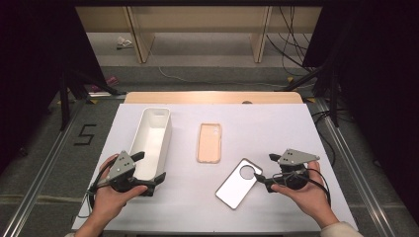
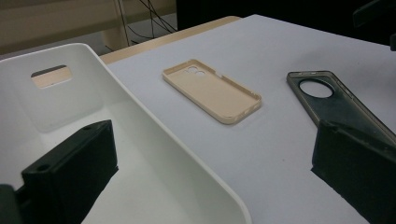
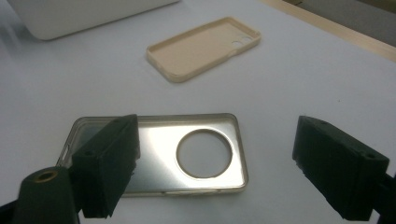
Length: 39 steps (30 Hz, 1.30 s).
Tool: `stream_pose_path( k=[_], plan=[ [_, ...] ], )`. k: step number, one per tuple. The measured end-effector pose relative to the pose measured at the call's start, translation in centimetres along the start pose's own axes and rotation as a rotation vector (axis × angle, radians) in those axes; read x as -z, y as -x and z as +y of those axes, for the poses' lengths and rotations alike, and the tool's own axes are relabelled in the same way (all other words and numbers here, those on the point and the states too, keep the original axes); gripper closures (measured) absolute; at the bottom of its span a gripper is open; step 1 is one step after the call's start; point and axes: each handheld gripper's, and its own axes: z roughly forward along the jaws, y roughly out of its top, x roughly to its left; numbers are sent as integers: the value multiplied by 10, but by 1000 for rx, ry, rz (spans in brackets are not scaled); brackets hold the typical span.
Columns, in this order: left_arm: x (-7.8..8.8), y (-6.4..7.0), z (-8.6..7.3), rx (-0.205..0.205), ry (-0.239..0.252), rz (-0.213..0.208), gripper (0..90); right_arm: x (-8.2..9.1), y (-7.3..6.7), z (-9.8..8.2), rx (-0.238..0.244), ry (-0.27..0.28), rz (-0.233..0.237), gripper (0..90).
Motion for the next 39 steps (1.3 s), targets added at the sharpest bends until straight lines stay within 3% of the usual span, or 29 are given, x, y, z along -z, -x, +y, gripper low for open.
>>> stream_pose_path(
  k=[7,23,27,28,31,35,39],
  plan=[
    [-1,2,0,-7,-3,-8,0,-4,-8,4,36,-5,15,205],
    [0,2,1,-15,3,-3,0,-4,-5,3,12,4,23,209],
    [-1,2,1,-15,2,-5,0,-5,-10,6,31,0,28,303],
    [-1,2,1,-15,2,-5,0,-7,-14,9,50,-4,62,428],
    [-1,3,1,-17,4,-6,0,-13,-23,14,69,-31,118,641],
    [-2,3,1,-19,2,-8,0,-29,-38,20,99,-130,212,877],
    [-2,4,2,-21,3,-11,0,-40,-48,24,95,-205,238,900]
  ],
)
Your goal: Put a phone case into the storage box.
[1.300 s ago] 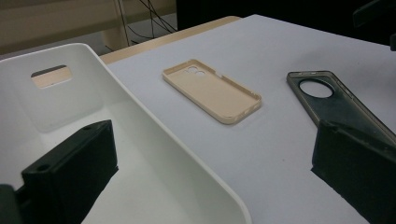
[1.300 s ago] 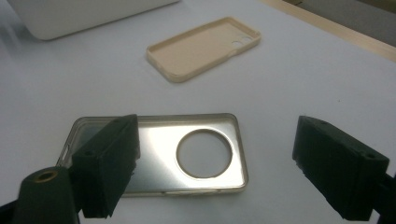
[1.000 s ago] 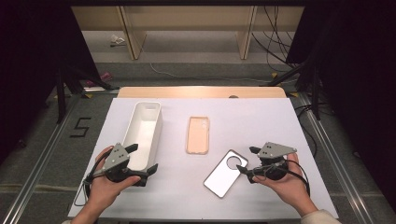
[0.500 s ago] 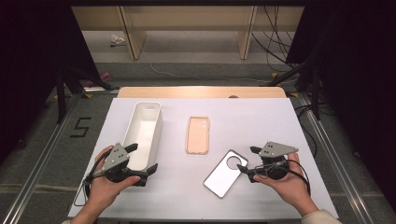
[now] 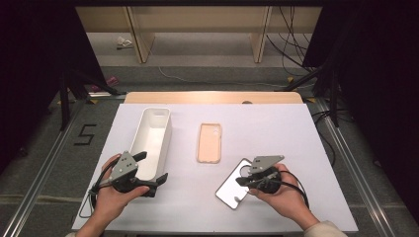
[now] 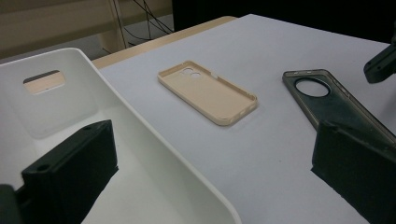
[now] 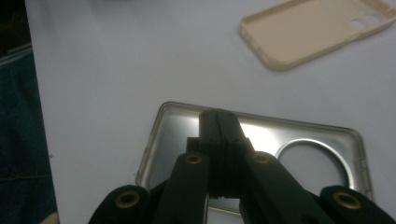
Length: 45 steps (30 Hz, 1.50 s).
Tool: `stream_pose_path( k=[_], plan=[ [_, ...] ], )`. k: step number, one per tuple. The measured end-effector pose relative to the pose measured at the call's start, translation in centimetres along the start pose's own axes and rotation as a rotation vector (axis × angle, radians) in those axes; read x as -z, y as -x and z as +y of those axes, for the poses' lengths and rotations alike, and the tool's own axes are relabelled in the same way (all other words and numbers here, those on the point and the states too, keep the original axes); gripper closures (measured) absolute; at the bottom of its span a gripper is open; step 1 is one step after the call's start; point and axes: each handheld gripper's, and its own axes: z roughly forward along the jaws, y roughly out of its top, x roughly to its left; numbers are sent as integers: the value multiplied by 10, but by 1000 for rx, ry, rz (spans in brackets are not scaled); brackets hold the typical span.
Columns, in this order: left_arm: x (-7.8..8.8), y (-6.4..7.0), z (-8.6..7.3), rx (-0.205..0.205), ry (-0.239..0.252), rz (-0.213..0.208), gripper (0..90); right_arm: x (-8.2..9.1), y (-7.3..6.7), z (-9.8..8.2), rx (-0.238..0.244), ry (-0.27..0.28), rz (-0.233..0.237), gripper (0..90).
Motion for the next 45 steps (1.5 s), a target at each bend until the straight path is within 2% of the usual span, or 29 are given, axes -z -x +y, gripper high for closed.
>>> stream_pose_path(
  k=[2,3,4,5,7,8,10,15,25,31,34,45],
  plan=[
    [0,0,0,-1,-1,0,0,-7,-2,3,-10,-39,11,900],
    [0,0,0,-1,-2,-1,0,-14,-3,5,-18,-93,16,900],
    [0,0,0,-1,-1,-1,0,-16,-3,5,-23,-124,15,900],
    [0,0,0,-1,-1,-1,0,-16,-3,5,-23,-124,15,900],
    [0,0,0,0,1,-2,0,-23,-3,4,-38,-189,27,900],
    [0,0,0,0,1,-2,0,-23,-3,4,-38,-189,27,900],
    [0,0,0,-1,-1,-3,0,-26,-2,1,-54,-246,22,900],
    [-1,1,0,-4,-2,-6,0,-28,3,-4,-78,-298,25,900],
    [0,1,0,-5,0,-9,0,-26,4,-7,-65,-346,15,900],
    [0,1,0,-4,1,-11,0,-20,11,-11,-62,-383,-17,900],
    [0,1,0,-4,1,-11,0,-18,14,-13,-78,-381,-24,900],
    [0,1,0,-5,3,-12,0,-17,16,-14,-82,-391,-29,900]
  ],
)
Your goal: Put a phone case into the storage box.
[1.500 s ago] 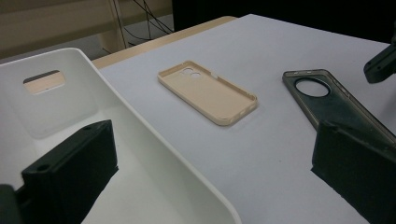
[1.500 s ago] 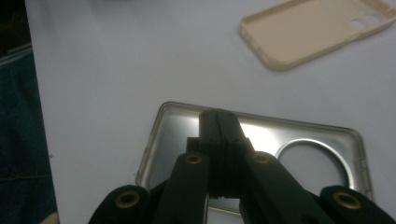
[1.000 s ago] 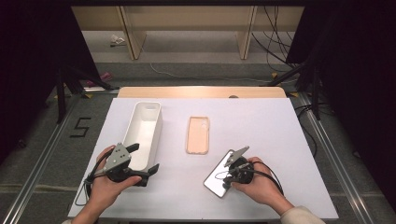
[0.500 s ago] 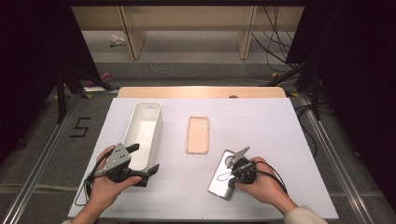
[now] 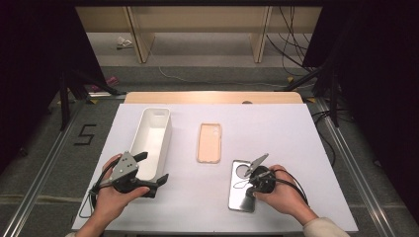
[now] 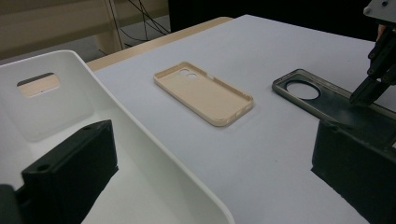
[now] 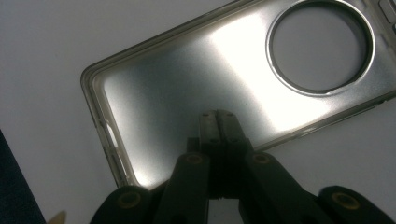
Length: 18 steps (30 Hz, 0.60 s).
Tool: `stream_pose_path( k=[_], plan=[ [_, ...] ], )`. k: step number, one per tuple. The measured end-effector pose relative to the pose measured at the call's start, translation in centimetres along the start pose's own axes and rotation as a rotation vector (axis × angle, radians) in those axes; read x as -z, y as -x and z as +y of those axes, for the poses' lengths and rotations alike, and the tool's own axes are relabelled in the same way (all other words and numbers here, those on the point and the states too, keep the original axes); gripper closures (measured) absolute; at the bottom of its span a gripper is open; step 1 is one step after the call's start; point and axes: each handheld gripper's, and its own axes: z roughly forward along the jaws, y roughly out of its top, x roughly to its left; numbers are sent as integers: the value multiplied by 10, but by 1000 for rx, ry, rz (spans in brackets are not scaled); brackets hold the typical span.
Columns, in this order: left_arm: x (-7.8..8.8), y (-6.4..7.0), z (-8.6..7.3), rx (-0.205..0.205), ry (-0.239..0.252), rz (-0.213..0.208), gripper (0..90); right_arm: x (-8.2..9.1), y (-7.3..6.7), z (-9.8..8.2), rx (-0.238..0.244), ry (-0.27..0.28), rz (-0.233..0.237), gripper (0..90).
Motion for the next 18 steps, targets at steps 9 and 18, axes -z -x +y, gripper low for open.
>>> stream_pose_path(
  k=[9,18],
  plan=[
    [0,0,0,-3,0,-2,0,3,0,0,11,19,3,900],
    [0,0,0,-3,1,-3,0,10,-19,8,296,-40,14,530]
  ],
)
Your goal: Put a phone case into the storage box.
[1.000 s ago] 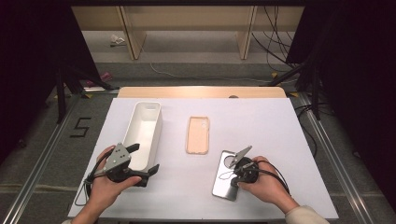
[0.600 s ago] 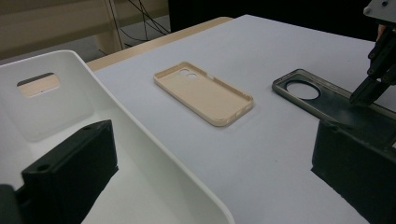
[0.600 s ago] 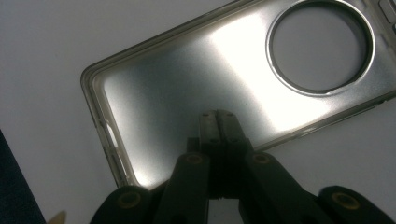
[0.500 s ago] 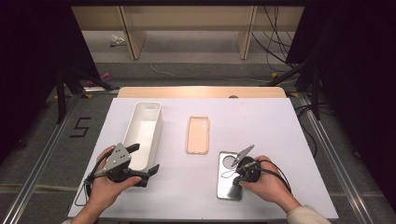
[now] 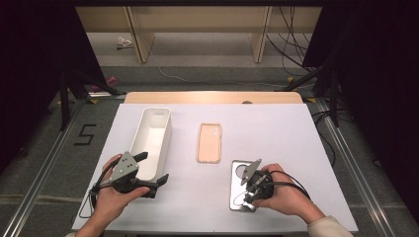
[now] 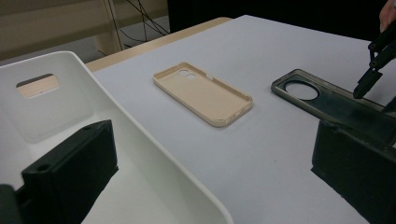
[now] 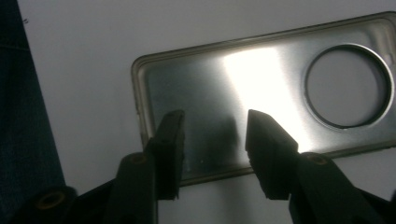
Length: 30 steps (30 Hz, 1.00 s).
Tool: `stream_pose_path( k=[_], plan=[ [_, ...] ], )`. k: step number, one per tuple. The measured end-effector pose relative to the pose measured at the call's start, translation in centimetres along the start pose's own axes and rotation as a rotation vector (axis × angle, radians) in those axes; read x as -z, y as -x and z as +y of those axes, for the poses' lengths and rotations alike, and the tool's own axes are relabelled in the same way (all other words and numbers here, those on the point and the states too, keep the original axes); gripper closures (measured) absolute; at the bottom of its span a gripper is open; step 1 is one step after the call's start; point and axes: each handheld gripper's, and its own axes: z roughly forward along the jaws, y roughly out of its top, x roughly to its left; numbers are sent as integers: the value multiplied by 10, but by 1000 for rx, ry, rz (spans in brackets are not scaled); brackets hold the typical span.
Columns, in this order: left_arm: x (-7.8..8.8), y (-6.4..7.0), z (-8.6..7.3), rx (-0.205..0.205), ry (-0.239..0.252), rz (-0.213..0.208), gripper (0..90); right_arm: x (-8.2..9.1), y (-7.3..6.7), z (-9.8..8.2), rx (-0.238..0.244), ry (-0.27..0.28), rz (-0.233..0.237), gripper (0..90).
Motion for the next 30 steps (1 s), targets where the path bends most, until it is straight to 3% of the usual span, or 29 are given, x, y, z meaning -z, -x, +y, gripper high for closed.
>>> stream_pose_path(
  k=[2,4,11,16,30],
  plan=[
    [0,0,0,-1,0,-1,0,-1,-4,3,44,-22,-1,483],
    [0,0,0,-1,0,-1,0,0,-6,5,47,-35,-5,464],
    [0,1,0,-2,0,-1,0,-3,-20,16,134,-113,-28,398],
    [0,1,0,-2,-1,-6,0,-8,-25,19,140,-152,-42,405],
    [-1,2,0,-6,-1,-10,0,-16,-35,24,158,-198,-90,481]
  ],
)
